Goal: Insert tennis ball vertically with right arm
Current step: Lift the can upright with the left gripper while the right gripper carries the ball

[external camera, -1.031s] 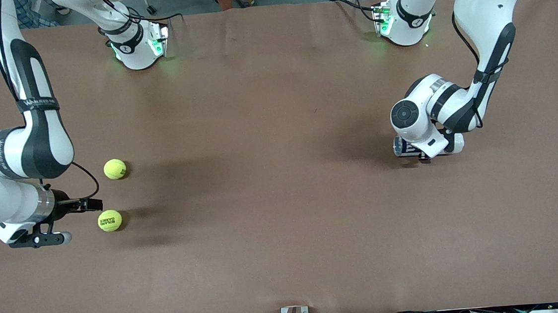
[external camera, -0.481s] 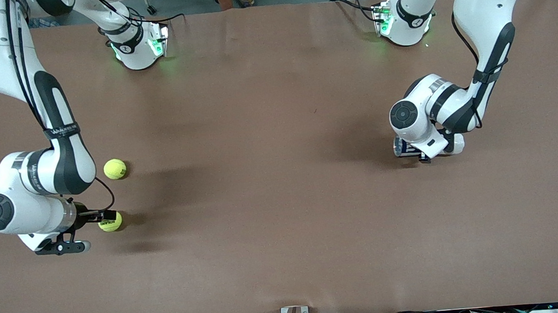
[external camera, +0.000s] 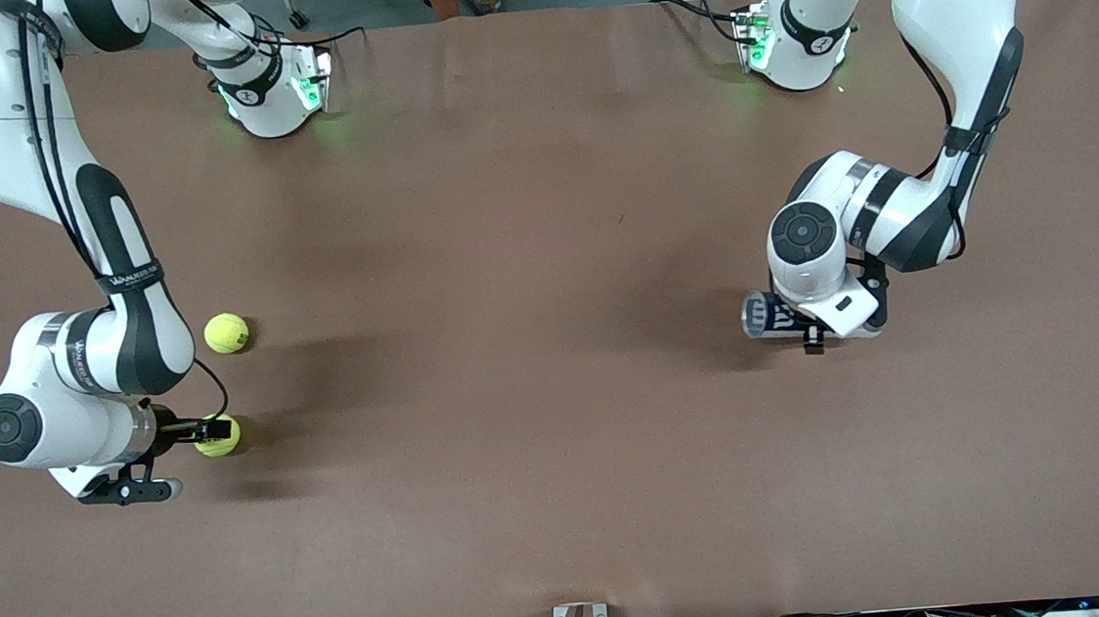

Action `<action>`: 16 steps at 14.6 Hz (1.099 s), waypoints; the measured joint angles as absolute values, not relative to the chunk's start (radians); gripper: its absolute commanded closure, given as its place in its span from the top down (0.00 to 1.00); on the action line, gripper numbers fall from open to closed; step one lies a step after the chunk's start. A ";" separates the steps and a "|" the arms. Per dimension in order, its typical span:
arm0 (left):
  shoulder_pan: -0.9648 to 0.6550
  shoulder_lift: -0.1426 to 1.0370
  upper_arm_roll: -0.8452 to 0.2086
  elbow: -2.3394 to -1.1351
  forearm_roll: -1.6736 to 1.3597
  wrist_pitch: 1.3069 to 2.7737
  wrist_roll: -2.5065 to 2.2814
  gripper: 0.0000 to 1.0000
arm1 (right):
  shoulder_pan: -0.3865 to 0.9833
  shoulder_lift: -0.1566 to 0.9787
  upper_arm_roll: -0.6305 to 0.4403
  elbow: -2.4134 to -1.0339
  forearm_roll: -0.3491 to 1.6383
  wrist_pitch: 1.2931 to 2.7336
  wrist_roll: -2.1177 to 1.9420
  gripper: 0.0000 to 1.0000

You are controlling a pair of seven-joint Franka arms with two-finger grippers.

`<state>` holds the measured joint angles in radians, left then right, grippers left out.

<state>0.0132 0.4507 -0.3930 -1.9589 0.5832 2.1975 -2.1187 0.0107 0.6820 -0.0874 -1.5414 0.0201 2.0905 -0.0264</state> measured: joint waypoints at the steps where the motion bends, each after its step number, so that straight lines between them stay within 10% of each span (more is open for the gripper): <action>1: 0.012 0.456 -0.409 -1.932 0.539 2.197 -2.101 0.69 | 0.010 0.686 -0.087 -1.541 0.020 2.092 -0.027 1.00; 16: -0.084 0.693 -0.554 -1.623 0.049 2.289 -1.849 0.69 | 0.009 0.753 -0.087 -1.541 0.020 2.145 -0.027 0.93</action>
<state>-0.0845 0.6926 -0.5542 -1.6235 0.0490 2.2886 -1.8486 0.0094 0.7531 -0.0872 -1.5413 0.0202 2.1452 -0.0267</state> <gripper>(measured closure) 0.304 0.004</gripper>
